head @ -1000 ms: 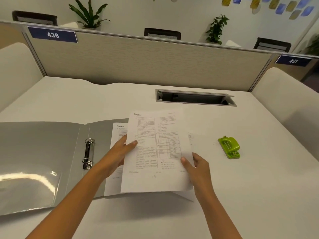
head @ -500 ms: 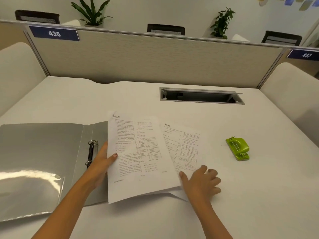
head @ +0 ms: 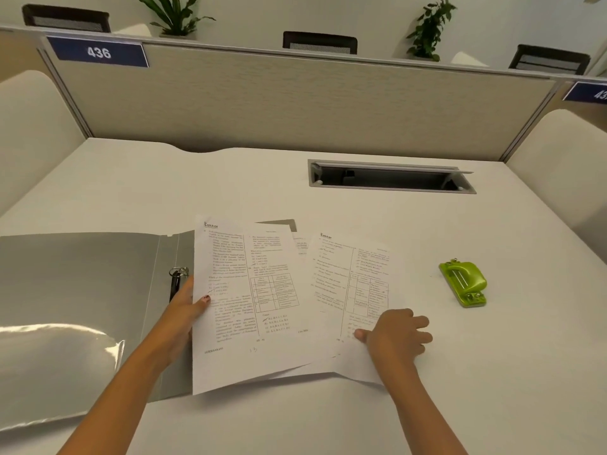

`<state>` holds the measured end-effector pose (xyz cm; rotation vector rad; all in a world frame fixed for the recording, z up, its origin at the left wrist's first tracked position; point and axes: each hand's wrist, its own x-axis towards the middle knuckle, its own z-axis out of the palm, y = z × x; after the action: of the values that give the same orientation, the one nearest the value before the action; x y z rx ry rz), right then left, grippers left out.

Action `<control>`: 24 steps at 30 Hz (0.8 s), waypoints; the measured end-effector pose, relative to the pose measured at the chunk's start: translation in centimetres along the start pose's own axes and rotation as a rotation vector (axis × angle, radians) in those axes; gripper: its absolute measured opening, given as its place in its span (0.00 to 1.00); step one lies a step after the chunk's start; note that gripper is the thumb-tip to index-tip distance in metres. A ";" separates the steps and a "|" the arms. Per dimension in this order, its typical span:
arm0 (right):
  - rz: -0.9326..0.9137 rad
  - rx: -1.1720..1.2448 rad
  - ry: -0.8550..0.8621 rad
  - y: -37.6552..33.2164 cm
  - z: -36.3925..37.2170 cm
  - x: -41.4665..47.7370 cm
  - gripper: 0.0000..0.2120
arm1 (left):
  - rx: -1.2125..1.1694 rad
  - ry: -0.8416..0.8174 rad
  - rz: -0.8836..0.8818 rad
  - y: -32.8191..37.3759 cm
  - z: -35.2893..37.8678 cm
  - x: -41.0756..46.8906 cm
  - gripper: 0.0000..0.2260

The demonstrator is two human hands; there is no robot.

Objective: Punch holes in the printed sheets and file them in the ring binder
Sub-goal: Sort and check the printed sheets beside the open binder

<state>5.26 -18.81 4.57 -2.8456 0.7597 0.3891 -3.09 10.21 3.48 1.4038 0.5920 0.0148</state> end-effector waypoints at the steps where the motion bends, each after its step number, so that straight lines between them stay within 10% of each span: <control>1: -0.006 -0.001 0.009 0.1 0.0 0.2 0.42 | -0.005 -0.001 -0.002 0.0 0.0 0.0 0.20; 15: -0.073 0.363 -0.102 2.6 -0.8 1.9 0.39 | 0.005 -0.001 -0.021 -0.3 0.4 0.3 0.20; 24: -0.272 0.520 0.080 4.3 -2.8 2.4 0.18 | -0.002 0.010 -0.027 -0.1 0.3 0.0 0.21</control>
<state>5.71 -24.23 6.10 -2.4292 0.3981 0.0268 -2.96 9.91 3.43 1.3944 0.6186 0.0012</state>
